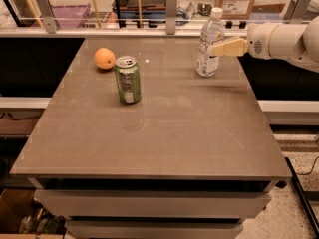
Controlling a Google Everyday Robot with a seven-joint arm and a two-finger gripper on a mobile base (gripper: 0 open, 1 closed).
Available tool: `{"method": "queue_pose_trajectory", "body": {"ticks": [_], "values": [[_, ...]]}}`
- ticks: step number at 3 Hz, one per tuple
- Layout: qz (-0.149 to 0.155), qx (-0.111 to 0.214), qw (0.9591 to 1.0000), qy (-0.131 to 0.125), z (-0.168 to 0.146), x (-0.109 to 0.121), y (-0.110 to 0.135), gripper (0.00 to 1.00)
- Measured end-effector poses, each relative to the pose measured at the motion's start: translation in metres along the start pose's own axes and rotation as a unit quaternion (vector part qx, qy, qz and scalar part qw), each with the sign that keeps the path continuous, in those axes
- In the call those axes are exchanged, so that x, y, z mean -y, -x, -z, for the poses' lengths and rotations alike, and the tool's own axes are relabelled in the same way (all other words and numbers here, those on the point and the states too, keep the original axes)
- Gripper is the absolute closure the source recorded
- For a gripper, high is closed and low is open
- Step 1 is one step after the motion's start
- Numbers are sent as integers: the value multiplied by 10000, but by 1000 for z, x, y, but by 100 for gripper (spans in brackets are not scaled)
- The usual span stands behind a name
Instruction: Knock blue plastic bottle over
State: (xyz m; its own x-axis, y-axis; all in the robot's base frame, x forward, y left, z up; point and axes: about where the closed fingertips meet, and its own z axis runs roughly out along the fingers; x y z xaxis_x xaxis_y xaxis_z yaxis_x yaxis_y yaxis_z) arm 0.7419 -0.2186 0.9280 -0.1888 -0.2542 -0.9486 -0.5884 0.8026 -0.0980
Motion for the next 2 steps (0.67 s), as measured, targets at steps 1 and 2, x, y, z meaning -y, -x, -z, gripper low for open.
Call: {"method": "queue_pose_trajectory", "body": {"ticks": [1,2], "values": [[189,163,9982,551,3,-22,9,0],[190,184,9952,947,5,-42,11,0]]}}
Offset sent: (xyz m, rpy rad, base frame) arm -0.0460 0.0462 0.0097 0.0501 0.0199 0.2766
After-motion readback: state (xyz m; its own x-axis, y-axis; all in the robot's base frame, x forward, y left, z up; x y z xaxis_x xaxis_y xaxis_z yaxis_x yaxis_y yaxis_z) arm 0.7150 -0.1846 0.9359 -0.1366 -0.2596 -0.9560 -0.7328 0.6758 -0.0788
